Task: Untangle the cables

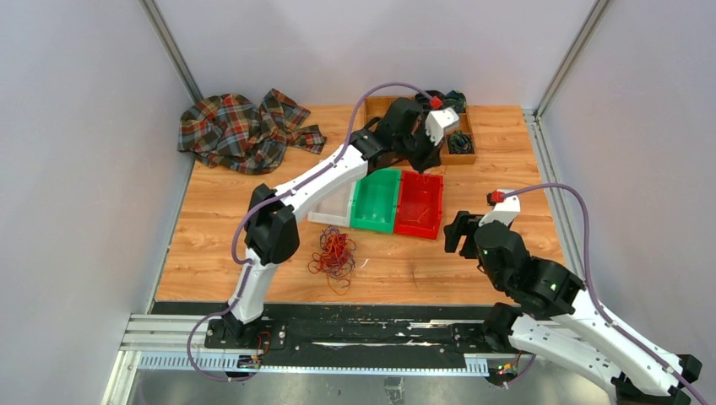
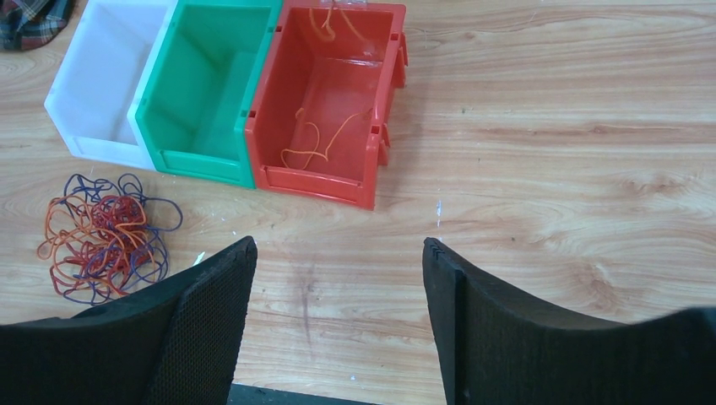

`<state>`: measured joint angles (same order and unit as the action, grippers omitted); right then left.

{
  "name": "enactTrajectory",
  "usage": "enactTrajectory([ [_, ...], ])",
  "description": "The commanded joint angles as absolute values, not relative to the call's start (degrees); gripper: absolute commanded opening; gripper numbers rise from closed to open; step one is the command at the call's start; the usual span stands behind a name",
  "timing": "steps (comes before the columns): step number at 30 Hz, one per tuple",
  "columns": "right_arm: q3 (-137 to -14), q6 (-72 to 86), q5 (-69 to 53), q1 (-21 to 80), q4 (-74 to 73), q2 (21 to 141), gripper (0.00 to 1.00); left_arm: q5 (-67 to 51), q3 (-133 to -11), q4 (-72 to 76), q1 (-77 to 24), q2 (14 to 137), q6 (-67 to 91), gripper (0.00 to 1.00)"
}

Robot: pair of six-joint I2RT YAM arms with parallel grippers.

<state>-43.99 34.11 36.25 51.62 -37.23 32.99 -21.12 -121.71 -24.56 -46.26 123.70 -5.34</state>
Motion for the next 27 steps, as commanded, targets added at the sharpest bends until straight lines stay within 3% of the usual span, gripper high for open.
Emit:
enactTrajectory([
  [1,-44.10,35.65,38.18,51.00,-37.75,31.88,0.72,-21.03,-112.35,-24.06,-46.23,120.22,-5.12,0.00],
  [12,-45.49,35.87,38.47,50.98,-38.16,34.30,0.71,-17.58,-97.35,-22.88,-47.98,116.22,-10.95,0.02],
  [13,-45.75,35.66,38.61,51.02,-38.07,34.62,0.71,-17.54,-97.43,-22.67,-47.99,116.24,-10.85,0.07],
  [16,-46.68,34.99,39.16,50.99,-38.01,35.42,0.71,-17.70,-101.11,-25.02,-47.99,116.75,-11.10,0.42],
  [19,-47.40,34.10,39.82,50.98,-37.48,36.12,0.72,-17.77,-105.37,-29.89,-47.71,116.29,-12.97,0.62],
  [23,-48.13,33.73,40.26,50.99,-36.95,36.77,0.72,-20.49,-107.40,-33.00,-45.41,113.19,-12.86,0.79],
  [27,-48.66,33.10,40.17,50.99,-36.22,37.36,0.72,-24.44,-109.52,-38.22,-42.19,110.43,-13.46,0.84],
])
